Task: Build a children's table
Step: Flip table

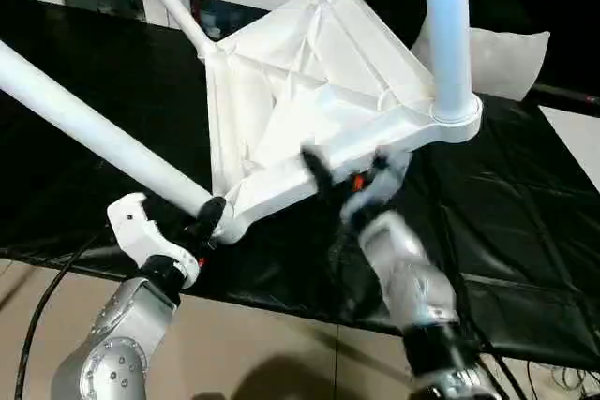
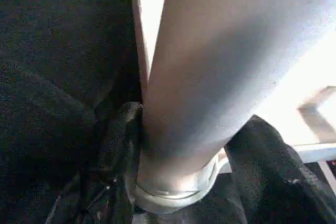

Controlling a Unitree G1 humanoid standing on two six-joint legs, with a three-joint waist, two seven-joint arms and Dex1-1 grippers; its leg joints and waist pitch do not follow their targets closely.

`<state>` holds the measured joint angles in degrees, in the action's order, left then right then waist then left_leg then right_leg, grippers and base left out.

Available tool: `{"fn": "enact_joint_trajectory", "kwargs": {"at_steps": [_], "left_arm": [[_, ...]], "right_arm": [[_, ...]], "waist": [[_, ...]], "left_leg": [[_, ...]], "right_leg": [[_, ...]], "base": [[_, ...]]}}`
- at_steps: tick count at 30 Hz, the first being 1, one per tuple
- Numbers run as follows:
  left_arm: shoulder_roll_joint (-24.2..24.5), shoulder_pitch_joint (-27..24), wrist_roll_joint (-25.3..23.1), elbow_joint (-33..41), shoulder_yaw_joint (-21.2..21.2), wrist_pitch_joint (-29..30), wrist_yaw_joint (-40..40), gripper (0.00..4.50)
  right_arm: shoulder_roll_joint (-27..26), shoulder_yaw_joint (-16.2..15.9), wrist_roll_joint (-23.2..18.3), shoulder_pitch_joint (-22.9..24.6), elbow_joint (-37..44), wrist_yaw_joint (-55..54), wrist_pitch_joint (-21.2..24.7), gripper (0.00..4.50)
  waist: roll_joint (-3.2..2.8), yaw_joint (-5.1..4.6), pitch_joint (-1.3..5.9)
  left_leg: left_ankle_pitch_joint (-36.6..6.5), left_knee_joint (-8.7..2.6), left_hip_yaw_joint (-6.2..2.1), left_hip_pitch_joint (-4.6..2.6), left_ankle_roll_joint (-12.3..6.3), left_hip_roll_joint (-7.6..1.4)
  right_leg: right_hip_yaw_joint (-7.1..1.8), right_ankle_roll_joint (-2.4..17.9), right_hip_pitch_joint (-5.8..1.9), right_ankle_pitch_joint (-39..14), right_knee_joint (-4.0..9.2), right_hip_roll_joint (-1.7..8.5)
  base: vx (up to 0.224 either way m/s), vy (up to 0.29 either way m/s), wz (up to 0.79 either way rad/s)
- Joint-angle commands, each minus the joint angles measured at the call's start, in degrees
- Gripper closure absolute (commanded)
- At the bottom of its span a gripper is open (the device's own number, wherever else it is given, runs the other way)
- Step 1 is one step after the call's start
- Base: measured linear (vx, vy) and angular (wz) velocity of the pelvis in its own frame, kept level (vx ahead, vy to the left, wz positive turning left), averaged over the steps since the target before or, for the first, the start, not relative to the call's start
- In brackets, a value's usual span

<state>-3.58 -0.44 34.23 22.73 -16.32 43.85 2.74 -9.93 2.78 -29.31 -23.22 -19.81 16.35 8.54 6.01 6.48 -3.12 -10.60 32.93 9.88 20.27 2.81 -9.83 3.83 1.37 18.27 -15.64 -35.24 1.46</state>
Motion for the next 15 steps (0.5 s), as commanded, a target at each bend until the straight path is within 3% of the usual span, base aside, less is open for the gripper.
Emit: {"fn": "enact_joint_trajectory", "kwargs": {"at_steps": [1,4,5,7,8,10,12,15], "left_arm": [[-2.5,-0.6,0.7,-3.8,4.2,2.5,0.6,2.39],[-1.2,-0.2,-1.8,-4.4,7.0,1.3,1.1,2.39],[-0.8,0.0,-3.1,-4.7,8.0,0.7,1.1,2.39],[-0.8,0.0,-3.2,-4.8,8.2,0.6,1.0,2.39],[0.1,0.2,-5.0,-5.1,9.9,0.0,1.2,2.39],[1.1,0.2,-6.6,-5.3,11.7,-0.7,1.5,2.39],[1.8,0.2,-7.9,-5.2,13.8,-1.1,1.7,2.39],[2.7,0.0,-9.6,-5.4,15.3,-1.8,1.8,2.39]], "right_arm": [[-6.7,2.0,-2.5,-0.6,-1.5,-1.1,-1.1,0.0],[-10.0,6.2,-10.0,-4.6,-3.3,-1.7,-1.9,0.0],[-11.2,8.0,-13.7,-6.4,-3.7,-0.2,-1.9,0.0],[-11.6,8.8,-14.1,-7.0,-4.0,0.3,-1.8,0.18],[-12.5,10.1,-16.7,-8.1,-4.0,2.1,0.3,0.29],[-13.0,10.4,-18.9,-8.6,-4.2,2.7,1.1,0.38],[-13.1,10.2,-21.5,-8.8,-4.1,3.2,2.6,0.53],[-12.8,8.8,-22.7,-8.4,-3.6,4.2,3.7,0.81]], "waist": [[-0.82,-0.66,1.78],[-0.86,-0.37,2.2],[-0.7,-0.42,2.12],[-0.72,-0.41,2.12],[-0.68,-0.54,2.0],[-0.64,-0.56,2.04],[-0.83,-0.46,2.67],[-0.9,-0.7,2.53]], "left_leg": [[-9.4,-4.32,-1.86,-1.15,1.94,-4.69],[-5.1,-3.99,-1.85,-1.01,0.71,-4.67],[-5.9,-4.08,-1.84,-0.91,0.16,-4.71],[-6.4,-4.11,-1.82,-0.82,0.29,-4.74],[-7.2,-4.2,-1.84,-0.71,0.32,-4.66],[-7.6,-4.17,-1.79,-0.64,0.43,-4.65],[-3.6,-3.69,-1.87,-0.51,-0.01,-4.65],[-2.7,-3.64,-1.75,-0.39,-0.8,-4.69]], "right_leg": [[-4.19,2.8,0.33,-4.3,4.43,7.26],[-4.02,2.6,-0.09,4.7,3.55,7.08],[-3.93,2.4,-0.21,5.4,3.57,7.13],[-3.89,2.3,-0.25,4.4,3.67,7.18],[-3.89,2.1,-0.27,2.7,3.87,7.15],[-3.95,2.2,-0.27,1.0,4.08,7.28],[-3.85,2.5,-0.39,6.1,3.33,7.14],[-3.64,3.5,-0.14,8.7,3.14,7.06]], "base": [[0.0,0.0,0.0],[0.0,0.0,0.0],[0.0,0.0,0.0],[0.0,0.0,0.0],[0.0,0.0,0.0],[0.0,0.0,0.0],[0.0,0.0,0.0],[0.0,0.0,0.0]]}}
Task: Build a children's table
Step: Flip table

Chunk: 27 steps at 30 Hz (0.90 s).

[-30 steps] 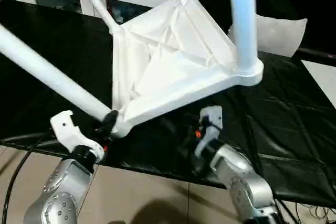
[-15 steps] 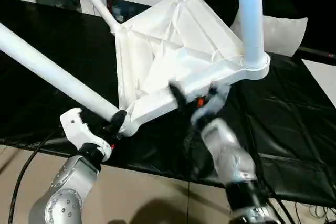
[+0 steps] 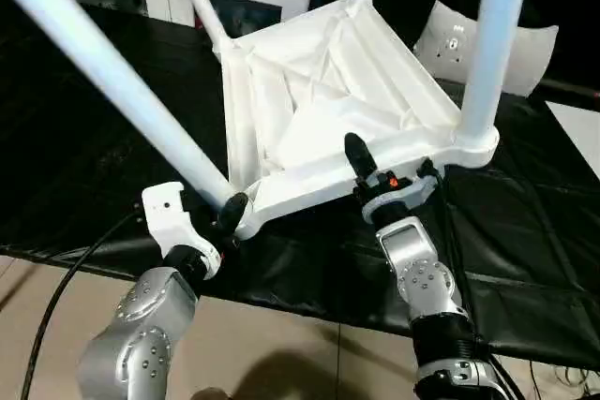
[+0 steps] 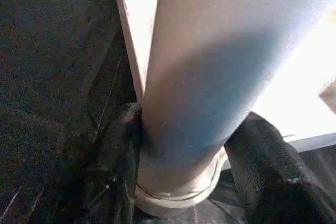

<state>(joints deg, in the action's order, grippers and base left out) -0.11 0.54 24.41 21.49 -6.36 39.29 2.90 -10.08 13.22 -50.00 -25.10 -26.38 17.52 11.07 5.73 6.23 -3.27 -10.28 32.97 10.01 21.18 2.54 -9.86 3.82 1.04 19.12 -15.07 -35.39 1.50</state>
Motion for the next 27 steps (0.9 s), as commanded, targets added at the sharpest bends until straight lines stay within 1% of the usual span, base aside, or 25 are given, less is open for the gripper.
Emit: {"fn": "enact_joint_trajectory", "kwargs": {"at_steps": [1,2,3,4,5,6,7,8,9,10,11,12,13,14,15,16,17,18,19,20,22,23,24,25,27], "left_arm": [[-0.8,-1.0,-0.3,-4.3,5.6,2.5,1.7,2.39],[-0.9,-1.1,-0.8,-4.4,5.8,2.3,1.7,2.39],[-0.8,-1.1,-1.4,-4.6,6.1,2.0,1.8,2.39],[-0.8,-1.1,-1.4,-4.6,6.1,2.0,1.8,2.39],[-0.7,-1.1,-1.7,-4.6,6.4,1.8,1.9,2.39],[-0.5,-1.2,-2.0,-4.7,7.0,1.4,2.0,2.39],[-0.5,-1.2,-2.0,-4.7,7.0,1.4,2.0,2.39],[-0.5,-1.2,-2.2,-4.8,7.2,1.2,2.0,2.39],[-0.4,-1.3,-2.3,-4.8,7.4,1.1,2.0,2.39],[-0.3,-1.3,-2.4,-4.8,7.5,1.1,2.1,2.39],[-0.1,-1.3,-2.7,-4.8,7.7,1.1,2.2,2.39],[0.0,-1.3,-2.8,-4.8,7.8,1.1,2.3,2.39],[0.3,-1.4,-3.0,-4.7,8.0,1.2,2.5,2.39],[0.5,-1.5,-3.3,-4.6,8.2,1.3,2.6,2.39],[0.6,-1.5,-3.3,-4.6,8.2,1.3,2.6,2.39],[1.8,-1.7,-4.6,-4.5,9.2,1.0,3.2,2.39],[2.1,-1.7,-4.7,-4.5,9.3,0.7,3.6,2.39],[2.7,-2.2,-4.3,-3.8,9.6,0.4,4.8,2.04],[3.0,-2.5,-3.8,-3.3,9.8,0.2,5.7,1.83],[3.1,-2.8,-3.6,-2.8,9.7,0.0,6.0,1.69],[3.1,-3.2,-2.8,-2.2,9.2,0.2,6.3,1.69],[3.6,-4.2,-2.2,-1.1,8.7,-0.3,7.1,1.69],[4.0,-4.6,-2.2,-0.7,8.6,-0.7,7.5,1.69],[4.4,-5.3,-2.0,-0.2,8.5,-1.1,8.0,1.69],[5.0,-6.7,-1.5,0.6,8.0,-1.8,9.0,1.69]], "right_arm": [[-12.7,-1.8,-2.8,-6.4,3.0,3.1,1.4,0.81],[-13.0,-1.5,-4.0,-6.4,3.0,2.8,1.8,0.93],[-13.1,-1.2,-4.9,-6.4,3.0,3.0,2.3,1.06],[-13.1,-1.2,-4.9,-6.4,3.0,3.0,2.3,1.17],[-13.1,-1.3,-4.9,-6.3,2.9,3.3,2.4,1.17],[-12.9,-1.5,-5.2,-6.3,2.8,3.7,2.6,1.28],[-12.9,-1.5,-5.2,-6.3,2.8,3.7,2.6,1.28],[-12.9,-1.6,-5.6,-6.3,2.7,3.6,2.6,1.49],[-12.9,-1.6,-5.9,-6.3,2.7,3.5,2.7,1.49],[-12.9,-1.6,-6.1,-6.3,2.7,3.6,2.8,1.62],[-12.6,-1.9,-6.2,-6.3,2.6,3.7,2.9,1.71],[-12.5,-2.0,-6.2,-6.3,2.6,3.8,2.9,1.71],[-12.3,-2.3,-6.4,-6.3,2.6,3.6,2.9,1.89],[-12.3,-2.4,-6.5,-6.3,2.5,3.5,2.9,1.89],[-12.3,-2.4,-6.5,-6.3,2.5,3.5,2.9,2.01],[-12.0,-2.5,-6.5,-6.3,2.2,3.4,2.7,2.01],[-11.9,-2.5,-6.6,-6.4,2.1,3.5,2.6,2.13],[-11.9,-2.5,-6.4,-6.4,2.0,3.1,2.0,2.29],[-11.8,-2.5,-6.2,-6.4,2.0,2.8,1.6,2.34],[-11.7,-2.4,-6.1,-6.5,1.9,2.6,1.2,2.43],[-11.5,-2.2,-6.0,-6.7,1.8,2.1,0.7,2.43],[-10.9,-1.4,-5.9,-7.1,1.7,1.3,-0.2,2.54],[-10.6,-1.0,-6.0,-7.2,1.7,1.0,-0.5,2.56],[-10.2,-0.6,-6.0,-7.3,1.6,0.7,-1.0,2.56],[-9.5,-0.2,-5.6,-7.5,1.6,0.5,-1.8,2.59]], "waist": [[-0.55,-0.49,2.67],[-0.57,-0.52,2.53],[-0.62,-0.53,2.47],[-0.62,-0.55,2.49],[-0.65,-0.58,2.49],[-0.67,-0.63,2.52],[-0.64,-0.64,2.49],[-0.65,-0.62,2.49],[-0.59,-0.65,2.49],[-0.61,-0.64,2.5],[-0.59,-0.61,2.53],[-0.61,-0.6,2.51],[-0.72,-0.6,2.46],[-0.7,-0.59,2.53],[-0.62,-0.58,2.61],[-0.65,-0.6,2.57],[-0.73,-0.63,2.58],[-0.68,-0.66,2.65],[-0.69,-0.61,2.67],[-0.57,-0.66,2.74],[-0.62,-0.8,2.91],[-0.6,-0.81,2.98],[-0.4,-0.9,3.09],[-0.44,-0.96,3.09],[-0.43,-1.11,3.44]], "left_leg": [[-3.2,-3.66,-1.83,-1.2,-0.46,-4.59],[-4.6,-3.74,-1.72,-1.26,-0.17,-4.59],[-4.9,-3.79,-1.71,-1.22,-0.07,-4.58],[-4.9,-3.82,-1.75,-1.23,0.01,-4.62],[-5.1,-3.84,-1.77,-1.28,0.17,-4.69],[-5.1,-3.83,-1.75,-1.26,0.37,-4.69],[-5.0,-3.83,-1.76,-1.26,0.38,-4.68],[-5.0,-3.82,-1.72,-1.27,0.37,-4.66],[-4.9,-3.81,-1.7,-1.2,0.43,-4.62],[-4.9,-3.8,-1.7,-1.2,0.44,-4.62],[-4.4,-3.73,-1.67,-1.17,0.32,-4.57],[-4.3,-3.74,-1.68,-1.19,0.19,-4.59],[-4.1,-3.73,-1.7,-1.13,0.12,-4.56],[-4.0,-3.7,-1.69,-1.15,0.08,-4.56],[-3.5,-3.63,-1.7,-1.17,-0.07,-4.56],[-3.4,-3.67,-1.7,-1.16,-0.11,-4.57],[-3.4,-3.68,-1.74,-1.2,-0.3,-4.58],[-3.3,-3.64,-1.68,-1.2,-0.23,-4.58],[-3.1,-3.61,-1.7,-1.18,-0.23,-4.56],[-2.6,-3.58,-1.66,-1.13,-0.29,-4.5],[-1.6,-3.44,-1.68,-1.09,-0.58,-4.52],[-0.4,-3.32,-1.67,-1.03,-0.94,-4.51],[0.7,-3.2,-1.61,-0.92,-1.56,-4.43],[1.0,-3.15,-1.61,-0.92,-1.89,-4.41],[1.9,-2.82,-1.47,-0.8,-2.64,-4.34]], "right_leg": [[-3.67,4.0,-1.08,7.8,3.29,7.07],[-3.73,4.3,-1.0,5.7,3.53,7.19],[-3.76,4.2,-0.99,5.0,3.6,7.2],[-3.73,4.2,-0.99,4.6,3.62,7.17],[-3.72,4.1,-0.91,4.1,3.64,7.17],[-3.72,4.3,-0.92,3.9,3.63,7.21],[-3.72,4.3,-0.88,4.0,3.64,7.17],[-3.74,4.3,-0.87,3.9,3.66,7.2],[-3.75,4.3,-0.89,4.0,3.61,7.17],[-3.75,4.4,-0.9,4.0,3.61,7.2],[-3.76,4.4,-0.91,4.4,3.57,7.18],[-3.74,4.4,-0.88,4.7,3.56,7.16],[-3.74,4.3,-0.88,4.9,3.51,7.16],[-3.74,4.3,-0.9,5.2,3.5,7.15],[-3.71,4.4,-0.92,6.0,3.38,7.12],[-3.69,4.4,-0.89,6.2,3.37,7.09],[-3.66,4.2,-0.83,6.2,3.36,7.01],[-3.67,4.4,-0.89,6.2,3.34,7.1],[-3.67,4.5,-0.92,6.4,3.31,7.13],[-3.65,4.6,-1.0,7.0,3.23,7.09],[-3.62,4.9,-1.07,8.8,2.94,7.02],[-3.59,5.2,-1.09,10.8,2.73,6.99],[-3.57,5.5,-1.2,12.4,2.55,6.96],[-3.56,5.7,-1.15,12.9,2.51,6.91],[-3.6,6.1,-1.2,14.5,2.25,6.91]], "base": [[0.0,0.0,0.0],[0.0,0.0,0.0],[0.0,0.0,0.0],[0.0,0.0,0.0],[0.0,0.0,0.0],[0.0,0.0,0.0],[0.0,0.0,0.0],[0.0,0.0,0.0],[0.0,0.0,0.0],[0.0,0.0,0.0],[0.0,0.0,0.0],[0.0,0.0,0.0],[0.0,0.0,0.0],[0.0,0.0,0.0],[0.0,0.0,0.0],[0.0,0.0,0.0],[0.0,0.0,0.0],[0.0,0.0,0.0],[0.0,0.0,0.0],[0.0,0.0,0.0],[0.0,0.0,0.0],[0.0,0.0,0.0],[0.0,0.0,0.0],[0.0,0.0,0.0],[0.0,0.0,0.0]]}}
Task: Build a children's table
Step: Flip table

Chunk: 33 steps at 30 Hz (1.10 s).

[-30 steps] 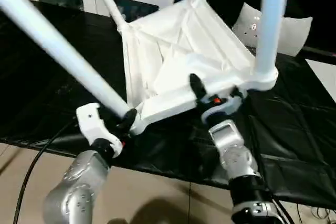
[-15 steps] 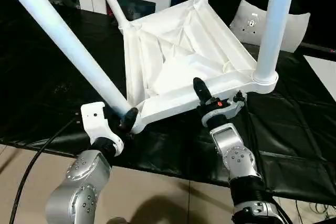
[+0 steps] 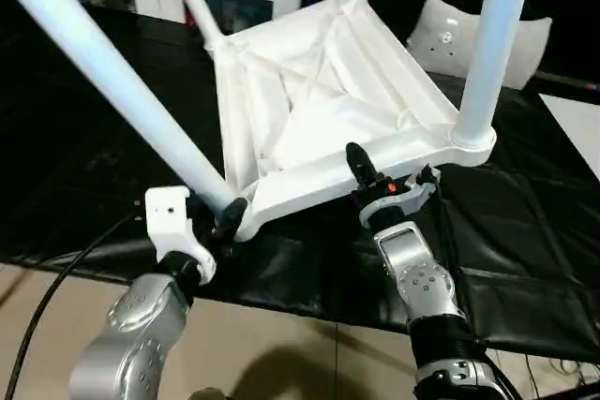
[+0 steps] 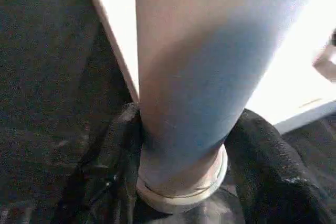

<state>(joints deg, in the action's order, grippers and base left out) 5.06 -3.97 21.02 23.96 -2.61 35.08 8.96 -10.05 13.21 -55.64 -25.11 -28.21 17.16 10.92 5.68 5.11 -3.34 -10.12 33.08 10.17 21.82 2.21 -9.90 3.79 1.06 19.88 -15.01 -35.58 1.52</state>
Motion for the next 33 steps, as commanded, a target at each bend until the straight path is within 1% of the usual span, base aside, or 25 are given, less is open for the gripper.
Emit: {"fn": "enact_joint_trajectory", "kwargs": {"at_steps": [1,5,6,8,9,10,11,12,13,14,16,17,18,19,20,21,22,23,24,25,26,28,29,32,33], "left_arm": [[0.3,-3.0,2.0,-1.4,4.1,1.9,3.6,1.69],[2.7,-7.3,3.3,1.1,2.2,1.2,6.8,1.69],[3.0,-7.9,3.5,1.4,1.9,1.1,7.2,1.69],[4.0,-9.2,3.6,2.1,1.5,0.8,8.1,1.44],[4.3,-9.6,3.6,2.3,1.4,0.7,8.5,1.44],[4.7,-9.9,3.4,2.4,1.4,0.1,9.1,1.27],[4.9,-10.1,3.3,2.5,1.4,-0.4,9.4,1.24],[5.4,-10.2,3.2,2.5,1.6,-1.2,10.0,1.24],[6.2,-10.1,3.0,2.3,2.2,-2.9,11.3,1.2],[6.5,-9.9,3.0,2.2,2.5,-3.6,12.0,0.94],[7.5,-9.7,3.0,2.3,3.5,-3.6,13.3,0.84],[9.4,-9.6,2.5,2.9,4.9,-3.7,15.6,0.81],[9.4,-9.6,2.5,2.9,4.9,-3.7,15.6,0.68],[11.0,-9.6,2.1,3.8,5.8,-3.8,17.3,0.53],[14.2,-9.7,2.1,6.1,7.0,-3.6,20.7,0.42],[14.3,-9.7,2.1,6.2,7.1,-3.6,20.8,0.42],[15.6,-9.6,2.2,7.4,7.2,-3.4,21.7,0.39],[15.8,-9.5,2.2,7.6,7.2,-3.4,21.8,0.39],[17.4,-8.7,3.1,9.8,6.6,-1.9,22.3,0.39],[18.9,-7.0,4.6,12.3,5.6,0.3,22.1,0.36],[19.4,-6.5,5.0,13.0,5.4,0.9,22.1,0.36],[20.7,-5.4,5.8,14.5,5.4,2.3,22.5,0.35],[21.7,-4.3,6.7,15.9,5.5,3.9,22.8,0.17],[23.6,-2.0,8.9,18.6,5.9,6.5,23.6,0.0],[23.8,-1.0,9.8,19.4,5.9,7.6,23.7,0.0]], "right_arm": [[-9.1,-0.1,0.4,-7.6,3.4,0.8,-2.1,2.59],[-7.1,1.2,0.6,-8.1,3.9,-0.6,-4.4,2.6],[-6.8,1.5,0.4,-8.1,4.1,-0.9,-4.5,2.6],[-5.7,1.5,1.0,-7.9,4.7,-1.1,-4.9,2.6],[-5.3,1.4,1.3,-7.8,4.9,-1.0,-5.0,2.6],[-4.9,1.4,1.4,-7.6,5.4,-1.1,-5.0,2.6],[-4.6,1.4,1.4,-7.5,5.7,-1.2,-5.0,2.6],[-4.5,1.4,1.2,-7.3,6.2,-1.3,-5.0,2.6],[-4.4,1.5,0.7,-6.6,7.3,-1.6,-4.8,2.6],[-4.3,1.5,0.6,-6.1,8.0,-1.7,-4.8,2.6],[-4.1,1.2,1.0,-5.0,9.3,-2.0,-5.1,2.6],[-3.7,0.8,2.0,-4.1,10.5,-2.7,-5.9,2.6],[-3.7,0.8,2.0,-4.1,10.5,-2.7,-5.9,2.6],[-3.1,0.5,3.2,-3.4,11.8,-3.3,-6.5,2.6],[-1.5,-0.6,6.7,-2.1,14.4,-5.4,-7.7,2.6],[-1.4,-0.6,6.8,-2.0,14.4,-5.5,-7.8,2.6],[-0.4,-1.2,8.8,-1.5,15.7,-6.9,-8.0,2.6],[-0.3,-1.2,9.1,-1.4,15.8,-7.1,-8.1,2.6],[1.7,-2.0,12.8,-0.8,17.2,-10.1,-8.0,2.6],[3.1,-1.7,14.6,-0.4,19.0,-13.5,-7.4,2.6],[3.5,-1.6,14.8,-0.3,19.5,-14.3,-7.1,2.6],[4.3,-1.7,16.0,-0.1,20.7,-15.6,-6.6,2.61],[5.3,-2.1,17.6,0.2,22.0,-16.5,-6.0,2.61],[6.7,-2.7,20.6,0.5,24.2,-18.3,-4.8,2.61],[6.9,-2.8,21.9,0.6,25.5,-19.7,-4.2,2.61]], "waist": [[-0.37,-0.03,3.38],[-0.32,-0.49,3.19],[-0.07,-0.76,3.16],[-0.39,-0.83,3.05],[-0.46,-0.86,3.03],[-0.51,-0.82,3.04],[-0.75,-0.63,2.99],[-0.29,-0.43,2.91],[-0.41,-0.14,2.82],[-0.41,-0.13,2.84],[-0.73,-0.12,2.93],[-0.81,-0.19,3.01],[-0.69,-0.25,3.04],[-0.78,-0.18,3.03],[-0.9,-0.24,3.12],[-0.88,-0.08,3.27],[-1.07,-0.21,3.31],[-0.86,-0.3,3.38],[-1.26,-0.15,3.35],[-1.12,-0.2,3.26],[-1.07,-0.22,3.19],[-1.02,-0.13,2.78],[-0.96,-0.12,2.68],[-0.91,0.08,2.43],[-0.81,-0.01,2.38]], "left_leg": [[1.6,-2.92,-1.58,-1.31,-2.51,-4.27],[-1.1,-3.05,-1.5,-1.15,-1.86,-4.26],[-1.7,-3.09,-1.52,-1.02,-1.53,-4.26],[-3.0,-3.12,-1.4,-1.23,-0.86,-4.28],[-3.1,-3.11,-1.46,-1.33,-0.77,-4.32],[-3.2,-3.2,-1.49,-1.39,-0.65,-4.42],[-3.7,-3.26,-1.44,-1.77,-0.16,-4.59],[-4.6,-3.32,-1.41,-1.77,0.28,-4.64],[-5.0,-3.46,-1.46,-1.59,0.73,-4.53],[-5.1,-3.53,-1.52,-1.54,0.98,-4.56],[-5.5,-3.57,-1.58,-1.83,1.85,-4.61],[-5.1,-3.59,-1.64,-1.84,2.46,-4.55],[-4.9,-3.57,-1.6,-1.77,2.55,-4.47],[-4.8,-3.53,-1.6,-1.71,2.76,-4.32],[-4.5,-3.5,-1.52,-1.66,2.73,-4.27],[-3.2,-3.35,-1.52,-1.8,2.9,-4.23],[-2.8,-3.32,-1.52,-1.62,2.91,-4.1],[-2.2,-3.19,-1.41,-1.64,2.92,-4.06],[-2.3,-3.19,-1.46,-1.7,3.32,-4.15],[-2.6,-3.16,-1.29,-1.75,3.65,-3.96],[-3.1,-3.23,-1.31,-1.72,3.95,-3.93],[-6.3,-3.46,-1.2,-1.76,4.41,-3.89],[-8.0,-3.54,-1.15,-1.73,4.94,-3.85],[-10.5,-3.6,-1.17,-1.7,5.9,-3.71],[-10.7,-3.66,-1.22,-1.53,6.01,-3.71]], "right_leg": [[-3.58,6.2,-1.82,14.6,2.43,6.8],[-3.62,6.4,-1.74,10.2,2.7,6.83],[-3.64,6.4,-1.83,9.0,2.72,6.88],[-3.64,6.1,-1.48,6.4,2.89,6.8],[-3.67,5.5,-1.39,6.0,2.93,6.66],[-3.68,5.3,-1.34,5.7,2.96,6.65],[-3.65,5.2,-1.0,5.1,3.03,6.59],[-3.66,5.1,-1.0,4.2,3.18,6.56],[-3.68,4.9,-1.1,3.2,3.23,6.67],[-3.67,4.6,-1.13,2.9,3.22,6.68],[-3.59,4.3,-0.87,2.8,3.08,6.59],[-3.55,4.0,-0.82,3.9,2.96,6.5],[-3.58,3.9,-0.85,4.4,2.87,6.48],[-3.61,3.7,-0.88,5.0,2.85,6.49],[-3.68,3.7,-0.95,5.5,2.73,6.53],[-3.62,3.4,-0.82,7.0,2.53,6.42],[-3.66,3.5,-0.91,8.1,2.33,6.32],[-3.65,3.4,-0.84,9.8,2.19,6.16],[-3.6,3.4,-0.73,10.0,2.13,6.05],[-3.71,3.4,-0.55,10.1,2.08,5.95],[-3.72,3.3,-0.57,9.6,2.05,5.88],[-3.85,3.3,-0.36,5.3,2.47,5.95],[-3.92,3.2,-0.33,2.2,2.65,6.0],[-4.09,2.2,-0.01,-4.9,3.19,6.03],[-4.1,2.1,-0.09,-5.8,3.23,6.02]], "base": [[0.0,0.0,0.0],[0.0,0.0,0.0],[0.0,0.0,0.0],[0.0,0.0,0.0],[0.0,0.0,0.0],[0.0,0.0,0.0],[0.0,0.0,0.0],[0.0,0.0,0.0],[0.0,0.0,0.0],[0.0,0.0,0.0],[0.0,0.0,0.0],[0.0,0.0,0.0],[0.0,0.0,0.0],[0.0,0.0,0.0],[0.0,0.0,0.0],[0.0,0.0,0.0],[0.0,0.0,0.0],[0.0,0.0,0.0],[0.0,0.0,0.0],[0.0,0.0,0.0],[0.0,0.0,0.0],[0.0,0.0,0.0],[0.0,0.0,0.0],[0.0,0.0,0.0],[0.0,0.0,0.0]]}}
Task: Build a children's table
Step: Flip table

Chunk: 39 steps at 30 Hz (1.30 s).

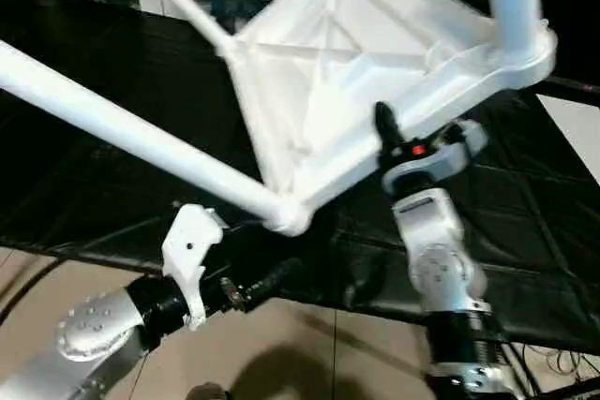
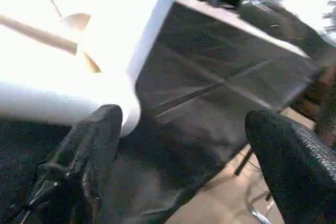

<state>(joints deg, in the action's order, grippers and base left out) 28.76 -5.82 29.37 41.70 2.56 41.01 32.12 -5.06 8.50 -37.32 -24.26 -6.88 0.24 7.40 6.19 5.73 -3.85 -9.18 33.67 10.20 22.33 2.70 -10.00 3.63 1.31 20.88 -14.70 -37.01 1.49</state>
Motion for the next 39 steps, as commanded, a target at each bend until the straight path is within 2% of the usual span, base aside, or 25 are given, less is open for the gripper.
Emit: {"fn": "enact_joint_trajectory", "kwargs": {"at_steps": [1,4,7,10,12,16,17,19,20,21,22,23,24,25,26,27,28,29,30,31,32,35,37,38,39], "left_arm": [[0.3,1.9,1.8,2.4,0.8,2.6,0.4,0.0],[0.3,3.5,2.2,2.7,0.7,3.8,-0.3,0.0],[0.4,5.8,2.7,2.4,0.5,5.3,-1.5,0.0],[1.3,7.1,0.9,1.3,0.3,5.6,-2.5,0.0],[2.6,9.6,-1.1,0.1,0.1,5.2,-2.8,0.0],[3.3,12.8,-2.2,-0.5,-0.6,4.5,-3.4,0.0],[4.1,14.4,-3.3,-0.6,-0.6,3.8,-3.5,0.0],[7.7,18.9,-6.4,-0.3,-0.2,2.0,-2.5,0.0],[7.8,18.9,-6.4,-0.3,-0.2,2.0,-2.5,0.0],[9.4,20.9,-7.3,0.2,-0.2,1.4,-1.9,0.0],[9.5,21.0,-7.4,0.2,-0.1,1.4,-1.8,0.0],[12.4,23.7,-8.9,0.9,-0.3,0.1,-0.3,0.0],[13.0,24.4,-9.3,1.0,-0.3,-0.2,0.1,0.0],[14.1,25.8,-9.8,1.3,-0.4,-0.8,0.8,0.0],[14.4,27.6,-10.0,1.6,-0.8,-0.8,0.8,0.0],[14.7,30.0,-10.4,1.8,-1.3,-1.4,0.8,0.0],[14.7,30.0,-10.4,1.8,-1.3,-1.4,0.8,0.0],[15.0,31.9,-10.8,1.7,-1.7,-2.0,0.6,0.0],[15.4,33.6,-11.7,1.3,-2.0,-3.0,0.4,0.0],[15.9,35.0,-12.6,0.8,-2.1,-4.2,0.1,0.0],[17.2,38.6,-16.7,-1.4,-1.5,-8.5,-0.5,0.0],[18.1,41.6,-19.9,-3.7,-0.6,-12.2,-1.2,0.0],[18.2,43.1,-21.4,-5.0,-0.3,-13.8,-1.7,0.0],[18.9,45.9,-25.2,-8.1,0.7,-17.3,-2.7,0.0],[19.2,46.8,-26.8,-9.4,1.1,-18.8,-2.9,0.0]], "right_arm": [[2.2,1.7,5.1,0.0,5.4,-4.3,0.1,2.61],[2.8,1.4,7.2,0.1,7.1,-6.4,0.9,2.61],[5.5,0.2,12.0,0.1,9.7,-9.9,2.4,2.61],[7.2,-0.6,14.8,0.1,11.1,-11.1,4.8,2.61],[9.8,-2.1,18.4,0.1,12.7,-12.4,9.7,2.61],[10.6,-2.6,19.7,-0.4,13.2,-13.6,12.1,2.61],[11.1,-3.0,20.6,-0.9,13.1,-14.3,13.3,2.61],[12.3,-4.5,22.7,-3.0,11.9,-15.0,16.0,2.62],[12.3,-4.5,22.7,-3.1,11.9,-15.0,16.0,2.62],[12.7,-5.5,23.6,-4.2,11.5,-14.7,17.4,2.62],[12.8,-5.5,23.7,-4.3,11.5,-14.7,17.5,2.62],[12.9,-6.9,23.9,-5.7,11.5,-13.4,19.0,2.62],[12.9,-7.2,24.0,-6.0,11.5,-13.2,19.3,2.62],[12.9,-7.6,24.2,-6.5,11.5,-12.8,20.0,2.62],[12.8,-7.9,23.9,-6.8,11.6,-12.1,21.0,2.62],[13.0,-8.4,23.6,-7.2,11.5,-11.3,22.4,2.27],[13.0,-8.4,23.6,-7.2,11.5,-11.3,22.4,2.06],[12.7,-8.3,23.0,-7.5,11.4,-11.3,23.7,1.89],[12.4,-8.3,22.6,-7.8,11.3,-11.3,24.5,1.86],[12.2,-8.2,22.5,-8.0,11.3,-11.3,25.3,1.86],[11.9,-8.2,22.1,-8.1,11.2,-11.0,26.4,1.72],[11.7,-8.2,22.3,-7.9,11.1,-10.8,27.2,1.48],[11.8,-8.5,23.0,-7.4,10.8,-10.7,27.3,1.4],[12.5,-9.8,25.8,-5.8,9.9,-10.5,25.8,1.23],[12.7,-10.1,26.7,-5.2,9.6,-10.4,25.1,1.11]], "waist": [[-1.39,-0.57,2.92],[-1.38,-0.68,2.87],[-1.47,-0.69,2.81],[-1.36,-0.86,3.04],[-1.36,-0.98,3.13],[-1.38,-1.12,3.38],[-1.48,-1.24,3.37],[-1.23,-1.36,3.44],[-1.34,-1.42,3.43],[-1.25,-1.54,3.23],[-0.47,-1.52,3.3],[-0.9,-1.43,3.25],[-1.12,-1.49,3.4],[-0.36,-1.76,3.32],[-0.12,-1.86,3.37],[-0.25,-1.83,3.34],[-0.4,-1.9,3.38],[0.18,-2.29,3.31],[0.33,-2.4,3.36],[0.15,-2.6,3.32],[0.58,-2.73,3.22],[0.6,-2.93,3.3],[0.7,-2.97,3.39],[0.47,-2.89,3.28],[0.45,-2.91,3.35]], "left_leg": [[-12.2,-4.28,-1.25,-2.28,5.98,-3.66],[-13.7,-4.3,-1.26,-2.22,6.35,-3.51],[-14.1,-4.25,-1.3,-2.26,6.79,-3.48],[-12.5,-4.08,-1.36,-1.97,6.66,-3.35],[-11.4,-3.95,-1.33,-1.93,6.53,-3.29],[-9.3,-3.78,-1.4,-1.86,6.71,-3.29],[-9.2,-3.74,-1.43,-1.81,6.76,-3.29],[-8.6,-3.63,-1.4,-1.85,6.73,-3.25],[-8.7,-3.51,-1.35,-1.97,6.81,-3.15],[-9.3,-3.53,-1.29,-1.89,7.03,-3.15],[-9.1,-3.46,-1.18,-1.97,6.87,-3.21],[-8.5,-3.44,-1.24,-1.83,6.83,-3.17],[-8.3,-3.38,-1.27,-1.87,7.16,-3.19],[-8.2,-3.43,-1.2,-1.79,7.1,-3.24],[-7.6,-3.31,-1.13,-1.89,7.13,-3.31],[-7.1,-3.25,-1.14,-2.01,7.19,-3.37],[-7.0,-3.25,-1.15,-2.01,7.43,-3.39],[-6.9,-3.38,-1.25,-1.69,7.59,-3.45],[-6.9,-3.23,-1.21,-1.73,7.58,-3.36],[-7.2,-3.24,-1.22,-1.73,7.73,-3.35],[-7.4,-3.25,-1.27,-1.66,7.8,-3.39],[-7.2,-3.17,-1.34,-1.81,8.32,-3.44],[-7.5,-3.11,-1.39,-1.98,8.93,-3.61],[-7.9,-3.17,-1.41,-1.86,9.31,-3.54],[-8.3,-3.12,-1.39,-1.93,9.51,-3.52]], "right_leg": [[-3.91,1.7,-0.81,-7.6,4.75,5.93],[-4.0,1.5,-0.68,-10.1,5.0,5.98],[-4.02,1.1,-0.51,-11.9,5.2,5.89],[-4.04,0.7,-0.81,-9.9,5.01,5.75],[-4.0,0.5,-0.88,-8.2,4.82,5.57],[-3.93,0.7,-1.16,-4.5,4.41,5.63],[-3.9,1.1,-1.23,-3.7,4.33,5.65],[-3.9,1.0,-1.29,-2.7,4.18,5.54],[-3.91,1.0,-1.19,-2.9,4.09,5.45],[-3.99,1.2,-1.14,-4.2,4.25,5.53],[-4.01,1.1,-1.19,-4.8,4.44,5.53],[-4.08,1.2,-1.21,-5.1,4.23,5.71],[-4.01,1.2,-1.18,-5.0,4.07,5.65],[-4.01,1.1,-1.15,-5.2,4.2,5.51],[-4.04,1.1,-1.13,-4.8,4.06,5.64],[-4.04,1.4,-1.08,-4.4,3.91,5.8],[-4.03,1.6,-1.06,-4.0,3.8,5.75],[-3.97,1.7,-1.32,-3.1,3.81,5.72],[-3.99,1.6,-1.26,-3.2,3.74,5.76],[-4.02,1.6,-1.18,-3.5,3.8,5.74],[-4.04,1.2,-1.19,-3.9,4.0,5.78],[-4.07,0.7,-1.11,-2.9,3.88,5.71],[-3.98,1.0,-1.03,-2.4,3.62,5.89],[-4.0,1.1,-0.97,-2.6,3.77,5.84],[-4.01,1.1,-0.97,-2.8,3.71,5.87]], "base": [[0.0,0.0,0.0],[0.0,0.0,0.0],[0.0,0.0,0.0],[0.0,0.0,0.0],[0.0,0.0,0.0],[0.0,0.0,0.0],[0.0,0.0,0.0],[0.0,0.0,0.0],[0.0,0.0,0.0],[0.0,0.0,0.0],[0.0,0.0,0.0],[0.0,0.0,0.0],[0.0,0.0,0.0],[0.0,0.0,0.0],[0.0,0.0,0.0],[0.0,0.0,0.0],[0.0,0.0,0.0],[0.0,0.0,0.0],[0.0,0.0,0.0],[0.0,0.0,0.0],[0.0,0.0,0.0],[0.0,0.0,0.0],[0.0,0.0,0.0],[0.0,0.0,0.0],[0.0,0.0,0.0]]}}
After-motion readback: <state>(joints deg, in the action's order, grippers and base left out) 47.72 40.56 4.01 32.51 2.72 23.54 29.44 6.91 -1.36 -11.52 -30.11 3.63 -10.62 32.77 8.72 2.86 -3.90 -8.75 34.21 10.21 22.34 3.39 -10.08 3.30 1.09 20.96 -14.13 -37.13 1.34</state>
